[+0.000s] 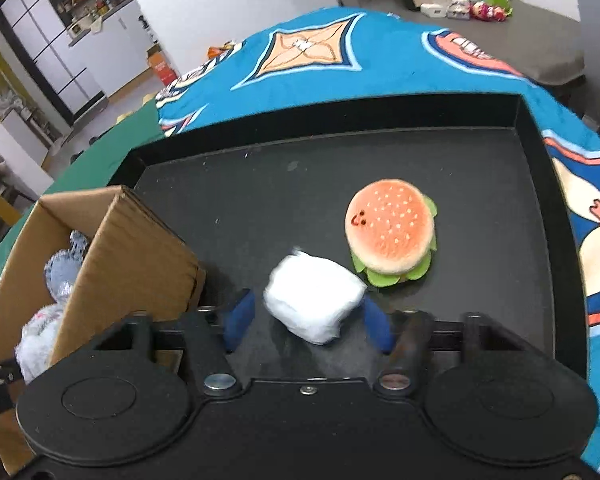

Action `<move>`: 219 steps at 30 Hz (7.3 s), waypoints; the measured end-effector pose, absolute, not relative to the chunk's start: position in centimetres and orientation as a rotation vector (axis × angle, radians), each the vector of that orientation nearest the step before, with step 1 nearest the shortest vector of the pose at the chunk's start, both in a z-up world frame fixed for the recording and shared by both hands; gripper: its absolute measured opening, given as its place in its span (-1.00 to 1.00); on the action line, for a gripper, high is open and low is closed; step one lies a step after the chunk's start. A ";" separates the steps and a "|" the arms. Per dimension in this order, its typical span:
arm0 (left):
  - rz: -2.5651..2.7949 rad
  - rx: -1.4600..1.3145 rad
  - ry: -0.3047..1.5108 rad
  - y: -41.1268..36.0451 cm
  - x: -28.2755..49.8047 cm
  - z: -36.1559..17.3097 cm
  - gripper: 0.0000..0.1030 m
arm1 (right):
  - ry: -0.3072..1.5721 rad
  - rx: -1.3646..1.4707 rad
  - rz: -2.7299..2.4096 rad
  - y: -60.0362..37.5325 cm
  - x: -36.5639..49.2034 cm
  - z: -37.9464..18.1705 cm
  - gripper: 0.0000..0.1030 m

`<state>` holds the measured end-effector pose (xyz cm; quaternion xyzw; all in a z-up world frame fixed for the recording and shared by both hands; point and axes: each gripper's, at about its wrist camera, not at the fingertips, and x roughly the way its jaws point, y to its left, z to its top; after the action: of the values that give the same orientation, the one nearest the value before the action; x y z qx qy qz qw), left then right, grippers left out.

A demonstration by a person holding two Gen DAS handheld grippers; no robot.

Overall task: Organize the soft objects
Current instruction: 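Move the right tool to the white cloth bundle and close on it, then carry the white cloth bundle with the right tool into the box and release, then move the right tool back over the tray toward the burger toy, then close the right tool on the burger plush toy, then carry the burger plush with the right tool into the box and release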

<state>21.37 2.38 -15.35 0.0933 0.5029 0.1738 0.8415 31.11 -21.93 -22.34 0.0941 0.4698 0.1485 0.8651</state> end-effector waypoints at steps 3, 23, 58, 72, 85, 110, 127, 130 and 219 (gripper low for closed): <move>0.380 0.195 1.072 2.4 21.4 -15.5 -0.02 | 0.985 0.190 0.330 -22.0 30.8 -22.4 -0.06; 0.397 0.171 1.055 3.6 19.3 -13.9 -0.02 | 0.856 0.245 0.371 -22.5 27.8 -16.1 -0.07; 0.272 -0.015 0.983 6.8 16.2 -13.0 -0.15 | 0.786 0.146 0.566 -15.4 21.7 -10.7 -0.06; 0.216 -0.080 0.953 7.4 16.1 -13.3 -0.81 | 0.849 0.128 0.646 -12.3 20.8 -11.8 -0.05; 0.205 -0.132 0.944 8.2 16.0 -13.3 -0.80 | 0.902 0.164 0.679 -12.0 20.9 -12.3 0.04; 0.285 0.007 0.964 5.6 18.4 -13.0 -0.25 | 0.813 0.172 0.440 -17.4 24.9 -14.1 0.04; 0.311 0.140 0.996 2.5 22.2 -14.0 -0.18 | 0.832 0.174 0.327 -22.2 28.8 -18.3 0.04; 0.317 0.145 0.998 2.4 22.7 -14.0 -0.18 | 0.834 0.160 0.291 -22.7 29.3 -19.0 0.06; 0.174 -0.051 0.936 7.6 15.5 -13.0 -0.42 | 0.730 -0.033 0.411 -16.6 19.7 -9.6 -0.24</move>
<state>15.46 7.56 -13.03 -0.0244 0.4504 0.0839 0.8885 19.70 -16.64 -9.59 -0.0161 0.3544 0.1995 0.9134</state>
